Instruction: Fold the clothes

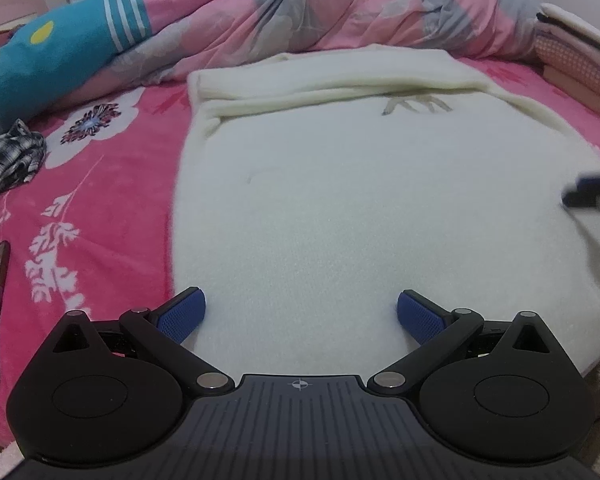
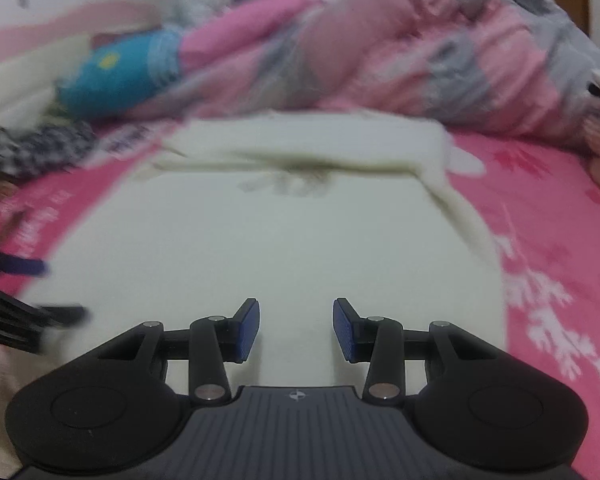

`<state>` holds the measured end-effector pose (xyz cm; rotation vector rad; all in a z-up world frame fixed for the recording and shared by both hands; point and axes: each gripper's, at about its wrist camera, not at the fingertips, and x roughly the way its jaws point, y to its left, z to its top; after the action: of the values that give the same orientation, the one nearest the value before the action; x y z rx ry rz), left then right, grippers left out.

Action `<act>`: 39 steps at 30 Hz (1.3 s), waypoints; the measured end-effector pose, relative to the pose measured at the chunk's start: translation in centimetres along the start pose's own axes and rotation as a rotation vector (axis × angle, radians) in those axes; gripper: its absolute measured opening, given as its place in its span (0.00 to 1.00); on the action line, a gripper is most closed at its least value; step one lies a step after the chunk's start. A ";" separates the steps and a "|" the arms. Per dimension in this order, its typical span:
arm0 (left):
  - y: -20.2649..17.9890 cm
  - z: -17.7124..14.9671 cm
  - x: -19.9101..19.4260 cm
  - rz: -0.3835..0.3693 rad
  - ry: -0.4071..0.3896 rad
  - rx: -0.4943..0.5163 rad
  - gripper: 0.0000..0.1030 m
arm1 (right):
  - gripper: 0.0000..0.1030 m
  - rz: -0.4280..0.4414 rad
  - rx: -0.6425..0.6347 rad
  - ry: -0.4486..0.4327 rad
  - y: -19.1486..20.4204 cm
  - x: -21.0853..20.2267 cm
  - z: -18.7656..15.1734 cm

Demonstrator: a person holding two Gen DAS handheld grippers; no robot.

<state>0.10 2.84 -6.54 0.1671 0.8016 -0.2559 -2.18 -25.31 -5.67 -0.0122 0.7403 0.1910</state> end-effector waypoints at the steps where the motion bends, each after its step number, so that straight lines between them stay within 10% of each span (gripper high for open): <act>1: 0.0 0.0 0.0 -0.002 0.000 -0.001 1.00 | 0.41 -0.001 0.009 -0.004 -0.5 -0.5 -0.8; 10: 0.2 -0.1 0.2 -0.011 -0.003 -0.009 1.00 | 0.41 -0.094 0.093 0.016 -3.5 -5.8 -4.0; 19: 0.1 0.1 0.2 -0.006 0.017 -0.016 1.00 | 0.41 0.050 0.016 -0.056 0.5 -3.3 -1.6; 29: 0.5 -0.2 0.2 -0.026 0.004 -0.012 1.00 | 0.30 -0.095 0.185 -0.027 -5.6 -7.0 -5.2; 39: 0.4 0.1 0.2 -0.023 0.018 -0.011 1.00 | 0.30 0.014 -0.024 -0.032 0.0 -4.8 -4.6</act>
<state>0.44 3.19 -6.63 0.1501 0.8232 -0.2723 -8.76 -26.48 -5.81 -0.0270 0.7060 0.2133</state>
